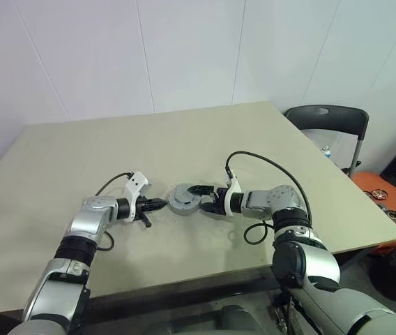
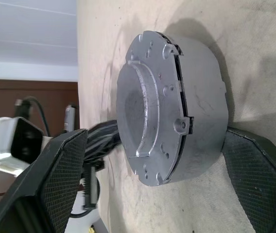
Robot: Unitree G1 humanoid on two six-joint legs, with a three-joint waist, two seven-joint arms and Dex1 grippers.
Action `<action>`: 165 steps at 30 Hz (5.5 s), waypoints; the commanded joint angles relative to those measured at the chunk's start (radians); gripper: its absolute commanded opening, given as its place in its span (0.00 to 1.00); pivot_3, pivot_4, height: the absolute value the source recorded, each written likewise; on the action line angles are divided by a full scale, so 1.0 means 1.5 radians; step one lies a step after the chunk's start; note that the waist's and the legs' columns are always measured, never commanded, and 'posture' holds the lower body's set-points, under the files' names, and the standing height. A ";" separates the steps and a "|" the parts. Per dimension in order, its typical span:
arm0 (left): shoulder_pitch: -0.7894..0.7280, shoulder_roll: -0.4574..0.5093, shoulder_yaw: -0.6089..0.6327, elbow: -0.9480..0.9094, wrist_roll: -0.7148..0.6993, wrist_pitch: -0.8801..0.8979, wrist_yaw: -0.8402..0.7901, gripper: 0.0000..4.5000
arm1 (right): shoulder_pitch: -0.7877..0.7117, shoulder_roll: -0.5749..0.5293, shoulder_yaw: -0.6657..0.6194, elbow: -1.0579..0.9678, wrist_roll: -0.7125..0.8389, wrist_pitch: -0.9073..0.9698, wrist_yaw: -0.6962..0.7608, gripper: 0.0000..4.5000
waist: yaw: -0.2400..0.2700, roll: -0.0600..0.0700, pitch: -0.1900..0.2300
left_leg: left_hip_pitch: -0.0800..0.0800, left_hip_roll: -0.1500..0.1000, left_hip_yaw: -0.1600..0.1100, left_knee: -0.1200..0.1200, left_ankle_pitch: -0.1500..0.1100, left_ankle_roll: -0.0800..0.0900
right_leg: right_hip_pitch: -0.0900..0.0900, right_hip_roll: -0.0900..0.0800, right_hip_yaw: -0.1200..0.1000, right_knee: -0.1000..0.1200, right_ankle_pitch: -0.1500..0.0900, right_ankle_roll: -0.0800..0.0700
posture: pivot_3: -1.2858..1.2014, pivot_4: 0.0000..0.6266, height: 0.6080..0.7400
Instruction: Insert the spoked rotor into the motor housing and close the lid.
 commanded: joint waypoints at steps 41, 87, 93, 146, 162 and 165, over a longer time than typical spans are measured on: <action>0.006 0.007 0.017 -0.004 -0.001 -0.033 0.008 0.00 | -0.030 0.086 -0.001 0.066 0.010 -0.057 -0.041 0.99 | -0.002 -0.002 0.002 | 0.000 0.002 -0.003 -0.011 0.001 0.002 | -0.013 0.000 -0.006 0.000 0.003 -0.003 | 0.52 0.00 1.00; 0.029 0.020 0.060 -0.034 -0.029 -0.007 0.033 0.00 | -0.042 0.101 -0.029 0.141 0.030 -0.183 -0.079 0.47 | -0.003 0.001 0.003 | 0.000 0.001 -0.003 -0.011 0.000 0.000 | -0.014 -0.001 -0.006 -0.001 0.003 -0.004 | 0.52 0.00 1.00; 0.048 0.034 0.093 -0.080 -0.057 0.028 0.040 0.00 | -0.062 0.102 -0.071 0.153 0.071 -0.204 -0.077 0.47 | -0.002 0.001 0.004 | 0.000 0.002 -0.003 -0.011 0.000 0.000 | -0.014 -0.001 -0.005 -0.001 0.003 -0.004 | 0.52 0.00 1.00; 0.162 -0.051 0.388 -0.363 -0.553 0.387 0.279 0.20 | -0.095 0.080 -0.044 0.058 0.146 -0.175 0.086 0.47 | 0.018 0.001 0.009 | -0.022 -0.001 -0.001 -0.005 0.001 -0.012 | -0.035 -0.003 -0.003 0.001 0.009 -0.013 | 0.52 0.00 1.00; 0.175 -0.087 0.367 -0.253 -0.585 0.418 0.265 1.00 | -0.104 0.069 -0.035 0.062 0.146 -0.173 0.093 0.47 | 0.018 0.001 0.009 | -0.022 -0.001 -0.001 0.001 0.000 -0.009 | -0.033 -0.002 -0.003 0.004 0.010 -0.014 | 0.52 0.00 1.00; 0.138 -0.105 0.347 -0.203 -0.561 0.393 0.259 1.00 | -0.108 0.066 -0.038 0.054 0.158 -0.150 0.107 0.47 | 0.020 0.001 0.009 | -0.022 -0.001 -0.001 0.003 0.000 -0.009 | -0.033 -0.002 -0.003 0.005 0.011 -0.014 | 0.52 0.00 1.00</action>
